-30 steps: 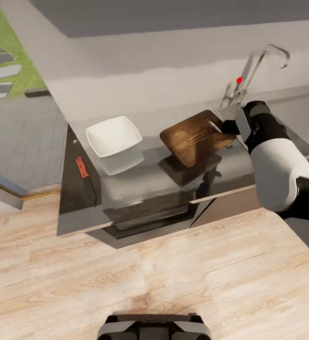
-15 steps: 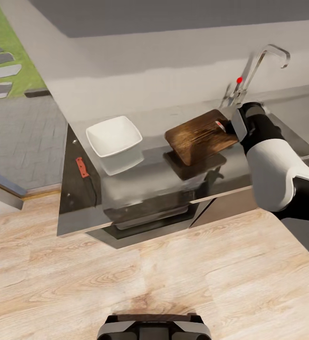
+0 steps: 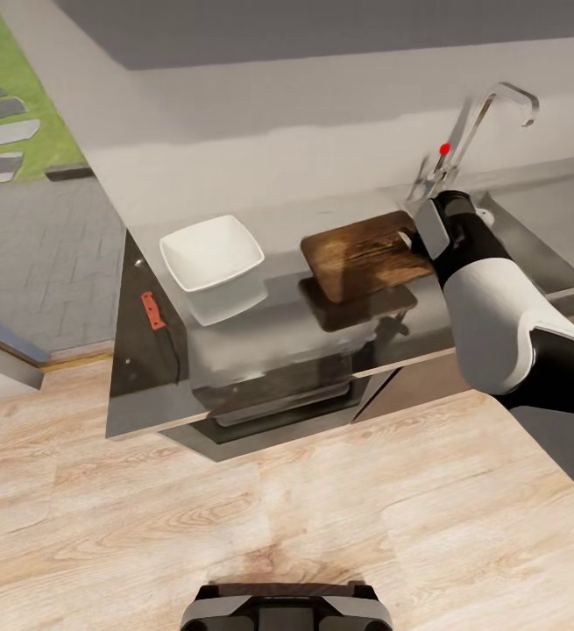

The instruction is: In the kitchen, take the Vidalia onion out of the sink, dice it on the chopping board with the paring knife, put the diced onion into the bowl on the countertop, then place both the paring knife and the chopping board into the sink.

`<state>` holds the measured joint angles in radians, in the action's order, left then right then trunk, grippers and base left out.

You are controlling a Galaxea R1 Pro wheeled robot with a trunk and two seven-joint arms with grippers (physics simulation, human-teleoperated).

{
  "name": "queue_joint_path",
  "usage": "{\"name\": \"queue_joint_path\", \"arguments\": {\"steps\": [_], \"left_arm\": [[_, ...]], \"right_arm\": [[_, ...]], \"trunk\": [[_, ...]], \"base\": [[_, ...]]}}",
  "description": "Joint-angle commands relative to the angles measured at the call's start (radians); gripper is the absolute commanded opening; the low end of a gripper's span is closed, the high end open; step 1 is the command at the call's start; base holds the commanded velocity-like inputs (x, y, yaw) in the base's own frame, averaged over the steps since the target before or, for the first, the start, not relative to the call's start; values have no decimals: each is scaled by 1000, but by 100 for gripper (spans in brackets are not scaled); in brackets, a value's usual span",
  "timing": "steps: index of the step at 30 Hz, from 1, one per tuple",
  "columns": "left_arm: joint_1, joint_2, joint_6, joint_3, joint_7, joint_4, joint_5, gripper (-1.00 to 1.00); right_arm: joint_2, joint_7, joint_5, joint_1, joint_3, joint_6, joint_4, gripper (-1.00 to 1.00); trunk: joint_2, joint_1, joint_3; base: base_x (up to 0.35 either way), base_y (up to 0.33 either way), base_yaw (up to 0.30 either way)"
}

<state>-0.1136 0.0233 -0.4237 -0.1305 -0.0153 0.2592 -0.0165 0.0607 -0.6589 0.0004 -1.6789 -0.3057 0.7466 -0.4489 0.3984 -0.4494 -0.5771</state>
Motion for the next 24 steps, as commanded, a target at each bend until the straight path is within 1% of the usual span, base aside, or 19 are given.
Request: {"name": "queue_joint_path", "arguments": {"steps": [1,4,7,12,16,24], "left_arm": [[0,0,-1,-1,-2,2,-2,100],[0,0,-1,-1,-2,2,-2,100],[-1,0,-1,-1,-1,2,-2,100],[-1,0,-1,-1,-1,2,-2,100],[-1,0,-1,-1,-2,2,-2,100],[-1,0,0,-1,-2,1,-2,100]], "right_arm": [[1,-11,-13,-1,-4,2,0,-100],[-2,-43,-75,-1,-3,2,4,-100],[-3,-79,-101,-1,-4,1,12,-100],[0,-102,-109,-1,-4,0,21,-100],[2,-106,-112,-1,-3,-1,41,-100],[6,-108,-112,-1,-3,0,48,-100]], "trunk": [[2,-1,-1],[2,-1,-1],[2,-1,-1],[2,-1,-1],[2,-1,-1],[2,-1,-1]], "base": [[0,0,0],[0,0,0],[0,0,0],[0,12,0],[0,42,0],[0,5,0]]}}
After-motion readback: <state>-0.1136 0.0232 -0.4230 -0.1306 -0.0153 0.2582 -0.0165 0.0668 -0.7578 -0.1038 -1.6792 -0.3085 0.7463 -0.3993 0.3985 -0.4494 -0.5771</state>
